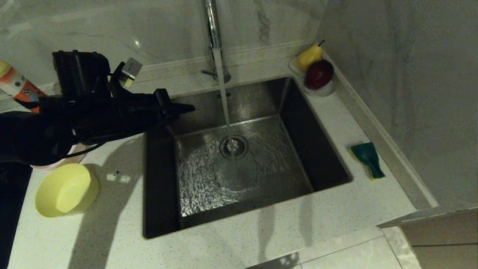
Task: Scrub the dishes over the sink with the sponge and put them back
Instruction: Turn off the faucet
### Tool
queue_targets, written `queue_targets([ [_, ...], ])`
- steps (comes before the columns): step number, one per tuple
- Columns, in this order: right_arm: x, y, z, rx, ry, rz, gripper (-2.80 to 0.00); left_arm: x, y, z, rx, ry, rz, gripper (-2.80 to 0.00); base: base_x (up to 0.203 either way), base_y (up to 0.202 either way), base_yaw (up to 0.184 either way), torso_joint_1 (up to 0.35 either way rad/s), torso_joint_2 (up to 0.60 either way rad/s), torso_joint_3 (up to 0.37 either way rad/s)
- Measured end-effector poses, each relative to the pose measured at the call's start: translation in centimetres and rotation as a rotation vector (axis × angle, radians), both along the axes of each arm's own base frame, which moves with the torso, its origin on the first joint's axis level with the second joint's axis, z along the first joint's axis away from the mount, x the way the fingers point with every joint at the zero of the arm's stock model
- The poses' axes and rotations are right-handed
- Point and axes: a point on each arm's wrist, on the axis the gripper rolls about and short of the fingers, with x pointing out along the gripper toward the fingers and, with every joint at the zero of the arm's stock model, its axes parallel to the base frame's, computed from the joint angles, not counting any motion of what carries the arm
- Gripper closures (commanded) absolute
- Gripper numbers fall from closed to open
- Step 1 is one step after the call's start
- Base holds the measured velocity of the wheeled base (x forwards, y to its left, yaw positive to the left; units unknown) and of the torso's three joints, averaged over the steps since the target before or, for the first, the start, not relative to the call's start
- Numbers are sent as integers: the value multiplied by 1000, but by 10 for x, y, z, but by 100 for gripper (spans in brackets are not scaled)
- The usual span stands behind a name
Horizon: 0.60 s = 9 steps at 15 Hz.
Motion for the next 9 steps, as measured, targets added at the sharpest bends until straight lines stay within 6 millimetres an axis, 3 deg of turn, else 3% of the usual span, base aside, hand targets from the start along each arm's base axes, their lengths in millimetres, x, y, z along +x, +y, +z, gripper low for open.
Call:
queue_targets([
  [9, 0, 0, 0, 0, 0, 0, 0, 6, -12, -6, -39, -53, -9, 0, 0, 0, 0, 0, 0, 0],
])
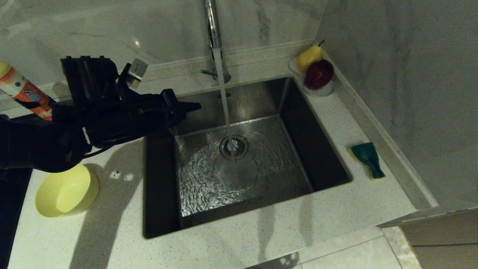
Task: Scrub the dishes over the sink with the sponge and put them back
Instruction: Turn off the faucet
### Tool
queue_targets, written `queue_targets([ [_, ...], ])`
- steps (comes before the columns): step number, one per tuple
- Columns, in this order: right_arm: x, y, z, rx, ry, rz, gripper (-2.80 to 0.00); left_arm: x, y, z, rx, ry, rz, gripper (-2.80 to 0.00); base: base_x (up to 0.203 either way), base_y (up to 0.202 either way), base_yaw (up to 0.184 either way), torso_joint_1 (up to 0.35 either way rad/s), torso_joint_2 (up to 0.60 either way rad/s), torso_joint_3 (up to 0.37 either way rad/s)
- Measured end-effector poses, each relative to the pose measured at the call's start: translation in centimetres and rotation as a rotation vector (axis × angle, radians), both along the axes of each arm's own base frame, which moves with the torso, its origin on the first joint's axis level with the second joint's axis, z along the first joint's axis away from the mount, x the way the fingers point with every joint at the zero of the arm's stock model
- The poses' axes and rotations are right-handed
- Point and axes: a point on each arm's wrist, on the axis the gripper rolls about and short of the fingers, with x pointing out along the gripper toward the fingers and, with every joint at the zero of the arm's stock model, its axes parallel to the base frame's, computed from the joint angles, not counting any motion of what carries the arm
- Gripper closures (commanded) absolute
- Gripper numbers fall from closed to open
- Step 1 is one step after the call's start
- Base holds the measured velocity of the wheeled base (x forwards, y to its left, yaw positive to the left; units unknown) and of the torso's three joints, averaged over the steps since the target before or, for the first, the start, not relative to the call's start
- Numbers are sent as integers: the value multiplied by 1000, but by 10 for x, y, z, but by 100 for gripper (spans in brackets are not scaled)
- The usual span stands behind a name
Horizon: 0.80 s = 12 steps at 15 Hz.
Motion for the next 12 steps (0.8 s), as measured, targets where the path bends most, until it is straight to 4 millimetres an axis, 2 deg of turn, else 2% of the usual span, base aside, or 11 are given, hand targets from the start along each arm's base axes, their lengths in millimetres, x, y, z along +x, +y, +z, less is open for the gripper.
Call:
queue_targets([
  [8, 0, 0, 0, 0, 0, 0, 0, 19, -9, -9, -62, -116, 62, 0, 0, 0, 0, 0, 0, 0],
  [12, 0, 0, 0, 0, 0, 0, 0, 25, -10, -12, -72, -113, 87, 0, 0, 0, 0, 0, 0, 0],
])
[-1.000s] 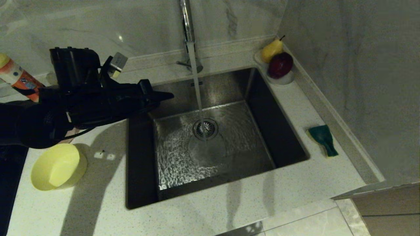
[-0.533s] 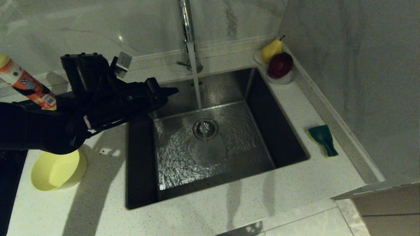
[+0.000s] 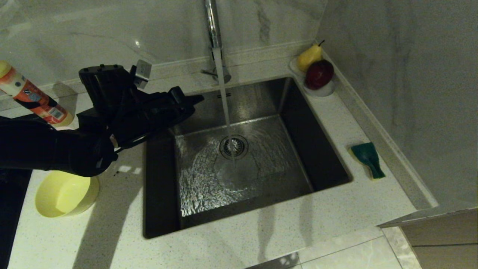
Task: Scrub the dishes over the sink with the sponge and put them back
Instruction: Turn off the faucet
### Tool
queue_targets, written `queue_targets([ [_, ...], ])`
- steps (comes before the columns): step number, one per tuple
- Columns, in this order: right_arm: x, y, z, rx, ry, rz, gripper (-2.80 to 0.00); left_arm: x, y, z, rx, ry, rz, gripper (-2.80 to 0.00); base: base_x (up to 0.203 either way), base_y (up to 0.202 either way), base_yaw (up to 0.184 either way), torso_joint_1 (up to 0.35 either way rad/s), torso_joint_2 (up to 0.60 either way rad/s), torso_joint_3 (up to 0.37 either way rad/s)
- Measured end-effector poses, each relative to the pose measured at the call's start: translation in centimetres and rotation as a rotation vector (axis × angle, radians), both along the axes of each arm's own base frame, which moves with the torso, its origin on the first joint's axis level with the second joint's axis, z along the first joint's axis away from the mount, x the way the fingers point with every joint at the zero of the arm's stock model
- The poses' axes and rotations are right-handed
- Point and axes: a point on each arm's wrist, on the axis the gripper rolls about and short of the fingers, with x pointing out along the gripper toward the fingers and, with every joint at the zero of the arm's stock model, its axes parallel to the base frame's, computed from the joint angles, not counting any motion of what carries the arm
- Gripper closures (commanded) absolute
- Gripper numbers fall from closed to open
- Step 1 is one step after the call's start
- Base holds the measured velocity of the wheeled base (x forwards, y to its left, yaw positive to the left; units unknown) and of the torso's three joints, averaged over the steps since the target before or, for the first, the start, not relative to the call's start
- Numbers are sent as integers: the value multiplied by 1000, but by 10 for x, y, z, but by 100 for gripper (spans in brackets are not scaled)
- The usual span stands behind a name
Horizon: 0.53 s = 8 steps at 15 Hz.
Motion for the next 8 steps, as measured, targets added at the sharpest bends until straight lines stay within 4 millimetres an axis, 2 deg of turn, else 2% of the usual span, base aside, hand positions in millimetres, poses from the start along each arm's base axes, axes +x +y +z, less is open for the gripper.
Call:
queue_targets([
  [3, 0, 0, 0, 0, 0, 0, 0, 2, 0, -1, -12, 6, 14, 0, 0, 0, 0, 0, 0, 0],
  [8, 0, 0, 0, 0, 0, 0, 0, 10, -2, 12, -71, -40, 17, 0, 0, 0, 0, 0, 0, 0],
])
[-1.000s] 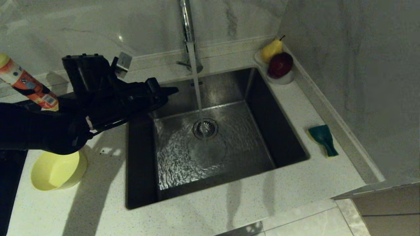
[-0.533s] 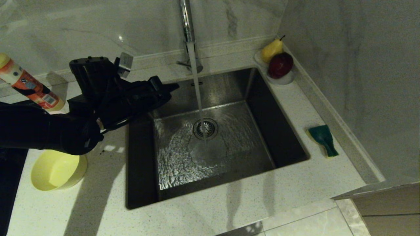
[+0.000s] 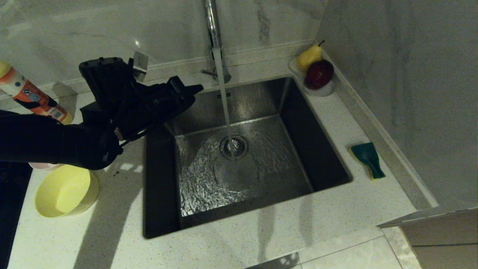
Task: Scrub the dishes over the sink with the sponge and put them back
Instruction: Turn off the faucet
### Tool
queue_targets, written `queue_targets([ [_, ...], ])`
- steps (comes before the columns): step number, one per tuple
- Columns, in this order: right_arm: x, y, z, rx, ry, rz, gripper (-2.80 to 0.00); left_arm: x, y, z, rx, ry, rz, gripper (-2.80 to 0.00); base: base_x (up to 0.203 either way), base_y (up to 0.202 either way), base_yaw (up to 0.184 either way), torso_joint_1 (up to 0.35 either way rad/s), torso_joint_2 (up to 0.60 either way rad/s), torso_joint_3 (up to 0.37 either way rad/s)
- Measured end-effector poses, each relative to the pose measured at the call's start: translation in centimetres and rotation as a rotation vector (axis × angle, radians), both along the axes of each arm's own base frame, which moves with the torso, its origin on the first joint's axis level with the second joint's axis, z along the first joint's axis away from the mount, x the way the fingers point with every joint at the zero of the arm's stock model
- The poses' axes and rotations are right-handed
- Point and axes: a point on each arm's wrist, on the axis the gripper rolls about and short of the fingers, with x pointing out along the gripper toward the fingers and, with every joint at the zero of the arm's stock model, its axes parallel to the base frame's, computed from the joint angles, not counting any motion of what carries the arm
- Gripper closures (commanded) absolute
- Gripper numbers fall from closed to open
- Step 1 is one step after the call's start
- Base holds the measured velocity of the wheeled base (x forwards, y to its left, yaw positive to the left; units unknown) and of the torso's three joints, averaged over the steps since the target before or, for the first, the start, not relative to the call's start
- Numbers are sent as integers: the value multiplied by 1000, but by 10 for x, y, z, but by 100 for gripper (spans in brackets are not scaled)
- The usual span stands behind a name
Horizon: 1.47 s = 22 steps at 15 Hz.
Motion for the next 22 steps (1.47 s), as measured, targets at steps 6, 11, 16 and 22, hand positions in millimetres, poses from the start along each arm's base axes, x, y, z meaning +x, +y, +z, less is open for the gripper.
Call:
queue_targets([
  [6, 0, 0, 0, 0, 0, 0, 0, 15, -4, -2, -8, -8, 9, 0, 0, 0, 0, 0, 0, 0],
  [11, 0, 0, 0, 0, 0, 0, 0, 26, -4, 3, -30, -27, 25, 0, 0, 0, 0, 0, 0, 0],
  [16, 0, 0, 0, 0, 0, 0, 0, 35, -4, 8, -69, -40, 27, 0, 0, 0, 0, 0, 0, 0],
  [22, 0, 0, 0, 0, 0, 0, 0, 47, -1, 11, -83, -58, 38, 0, 0, 0, 0, 0, 0, 0],
])
